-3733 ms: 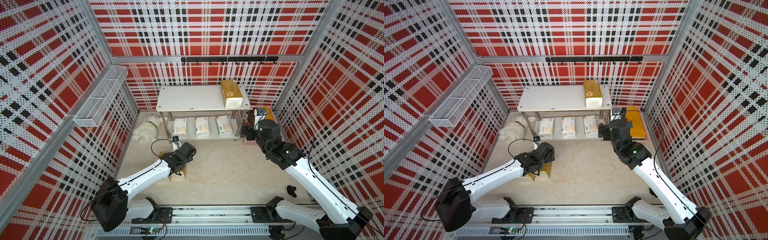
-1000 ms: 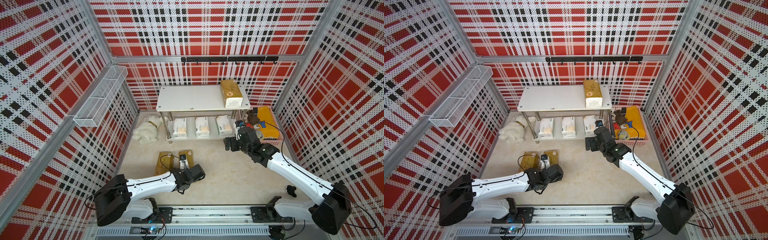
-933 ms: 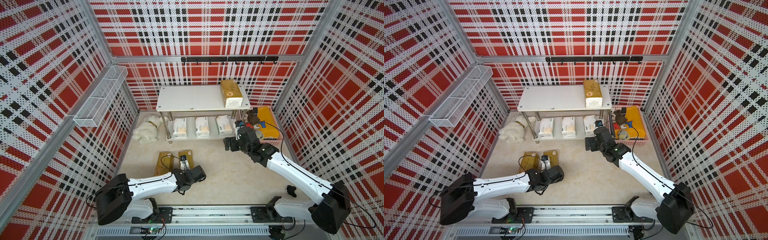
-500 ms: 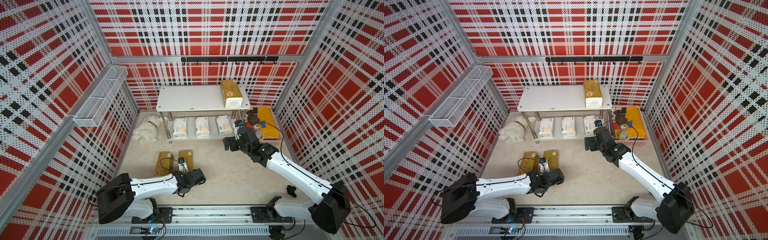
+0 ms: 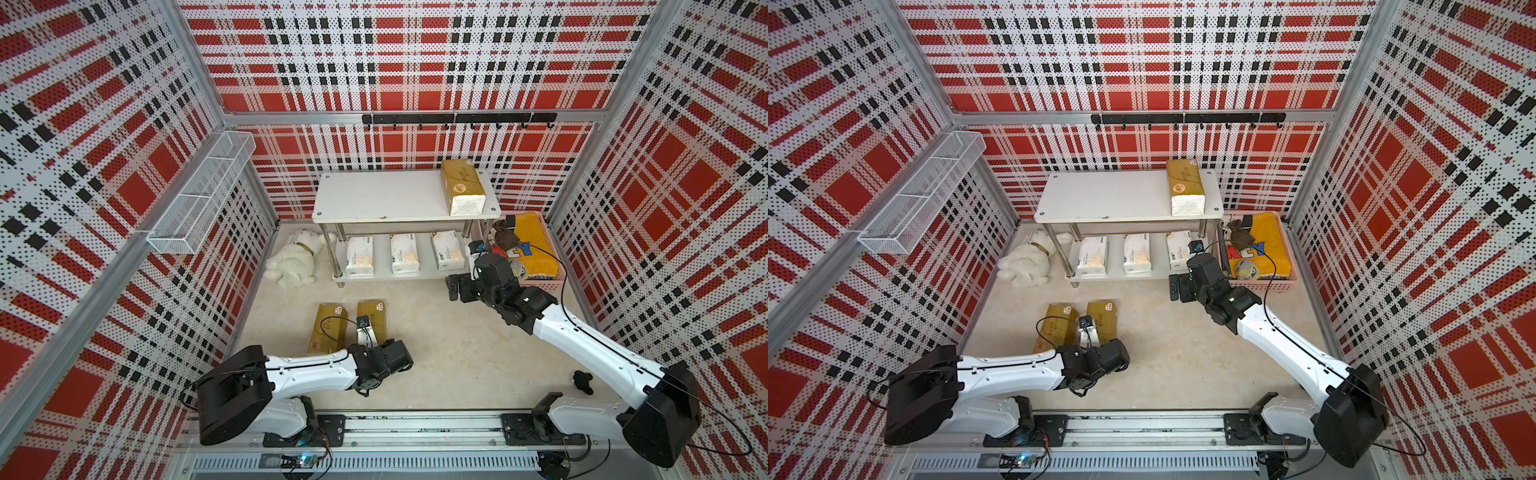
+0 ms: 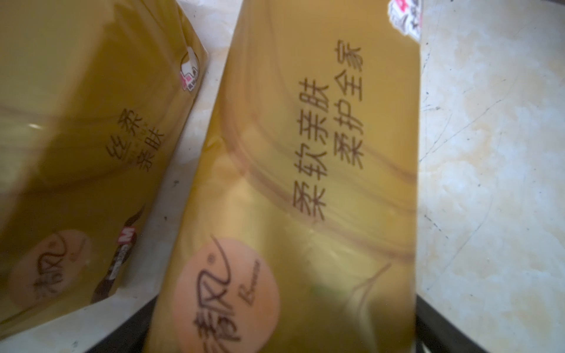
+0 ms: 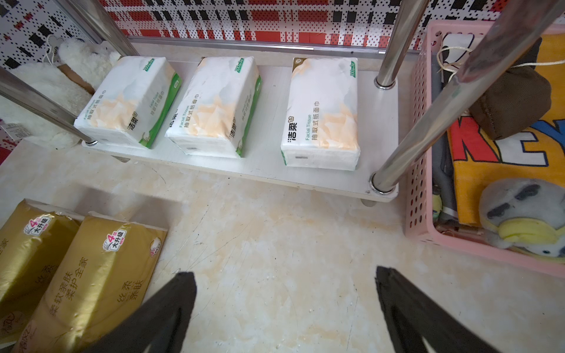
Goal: Place the tissue boxes on the shelf by color
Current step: Pick up the box of tissues from the center of the board.
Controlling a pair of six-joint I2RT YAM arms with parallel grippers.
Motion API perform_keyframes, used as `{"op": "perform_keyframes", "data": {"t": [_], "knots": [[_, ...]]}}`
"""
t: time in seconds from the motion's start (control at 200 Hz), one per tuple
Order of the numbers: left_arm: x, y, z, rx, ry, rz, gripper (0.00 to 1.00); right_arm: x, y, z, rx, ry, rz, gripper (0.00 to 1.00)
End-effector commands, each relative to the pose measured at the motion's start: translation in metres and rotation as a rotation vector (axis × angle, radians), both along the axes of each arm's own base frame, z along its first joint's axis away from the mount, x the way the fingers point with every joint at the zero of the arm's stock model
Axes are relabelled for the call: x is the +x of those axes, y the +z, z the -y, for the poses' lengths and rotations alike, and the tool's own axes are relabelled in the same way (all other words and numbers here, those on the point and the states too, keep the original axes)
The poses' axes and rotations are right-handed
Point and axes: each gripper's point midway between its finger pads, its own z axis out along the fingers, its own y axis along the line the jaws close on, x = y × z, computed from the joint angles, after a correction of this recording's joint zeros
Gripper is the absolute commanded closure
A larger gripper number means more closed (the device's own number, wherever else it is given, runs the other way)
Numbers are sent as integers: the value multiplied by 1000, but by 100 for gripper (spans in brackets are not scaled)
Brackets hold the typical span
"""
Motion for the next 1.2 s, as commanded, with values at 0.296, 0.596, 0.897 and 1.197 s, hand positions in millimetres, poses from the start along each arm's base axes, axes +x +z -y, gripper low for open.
{"op": "perform_keyframes", "data": {"t": [0.296, 0.596, 0.897, 1.197], "knots": [[3, -6, 0, 30, -61, 13, 3, 2, 3, -5, 9, 11, 15, 0], [6, -7, 4, 92, -100, 0, 0, 3, -2, -5, 7, 8, 7, 0], [11, -4, 3, 105, -100, 26, 5, 2, -2, -5, 5, 11, 8, 0], [8, -2, 0, 80, -104, 33, 23, 0, -6, -10, 19, 31, -9, 0]]}}
